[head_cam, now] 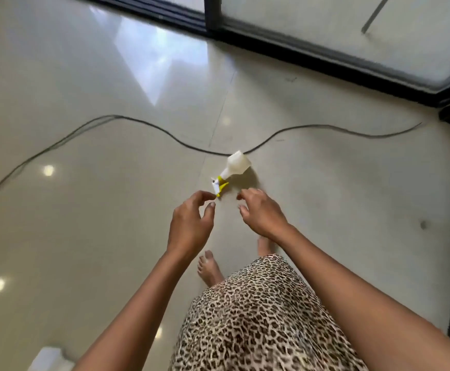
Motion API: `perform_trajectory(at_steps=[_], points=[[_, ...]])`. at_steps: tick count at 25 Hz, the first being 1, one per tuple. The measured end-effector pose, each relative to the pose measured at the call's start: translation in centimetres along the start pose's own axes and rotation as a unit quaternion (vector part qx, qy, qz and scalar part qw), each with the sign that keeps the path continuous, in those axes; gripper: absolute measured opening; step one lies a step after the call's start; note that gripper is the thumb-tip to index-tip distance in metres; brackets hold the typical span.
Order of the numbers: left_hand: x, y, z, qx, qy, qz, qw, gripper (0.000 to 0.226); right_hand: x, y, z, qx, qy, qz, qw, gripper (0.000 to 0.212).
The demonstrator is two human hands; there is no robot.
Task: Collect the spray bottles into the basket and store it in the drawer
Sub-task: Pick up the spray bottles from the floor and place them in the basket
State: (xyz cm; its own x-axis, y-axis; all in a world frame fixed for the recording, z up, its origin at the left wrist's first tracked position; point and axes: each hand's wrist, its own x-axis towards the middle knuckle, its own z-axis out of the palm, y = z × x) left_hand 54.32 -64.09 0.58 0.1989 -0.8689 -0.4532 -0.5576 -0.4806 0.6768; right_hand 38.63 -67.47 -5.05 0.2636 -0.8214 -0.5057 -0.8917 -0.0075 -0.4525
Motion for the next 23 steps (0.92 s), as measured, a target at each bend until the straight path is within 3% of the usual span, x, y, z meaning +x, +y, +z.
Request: perform_trajectory(at_steps=[4, 8, 11, 15, 17, 20, 23], points=[[9.0, -10.7, 8.6, 0.111, -0.03, -0.056, 0.992, 0.024, 10.9, 5.7, 10.0, -0.144, -0.064, -0.067, 0.985, 0.035], [16.1, -20.3, 16.7, 0.15, -0.076, -0.117, 0.979, 0.028, 21.8, 10.9, 17.8, -0.311, -0.119, -0.149, 0.931, 0.043], [20.2, -24.6, 20.7, 0.137, -0.065, -0.126, 0.98, 0.028, 28.5, 13.4, 21.5, -0.388, -0.107, -0.192, 0.895, 0.04], [22.7, -27.1, 23.2, 0.125, -0.062, -0.129, 0.982, 0.028, 32.5, 15.0, 23.9, -0.428, -0.087, -0.249, 0.864, 0.053], [22.9, -27.2, 23.3, 0.121, -0.065, -0.133, 0.981, 0.028, 32.8, 14.6, 23.9, -0.42, -0.092, -0.246, 0.869, 0.062], [22.0, -25.2, 21.8, 0.114, -0.07, -0.134, 0.982, 0.027, 31.2, 13.9, 22.0, -0.407, -0.067, -0.235, 0.88, 0.055], [20.9, -20.9, 18.6, 0.101, -0.053, -0.127, 0.985, 0.026, 28.1, 12.6, 17.7, -0.299, -0.042, -0.152, 0.941, 0.038]])
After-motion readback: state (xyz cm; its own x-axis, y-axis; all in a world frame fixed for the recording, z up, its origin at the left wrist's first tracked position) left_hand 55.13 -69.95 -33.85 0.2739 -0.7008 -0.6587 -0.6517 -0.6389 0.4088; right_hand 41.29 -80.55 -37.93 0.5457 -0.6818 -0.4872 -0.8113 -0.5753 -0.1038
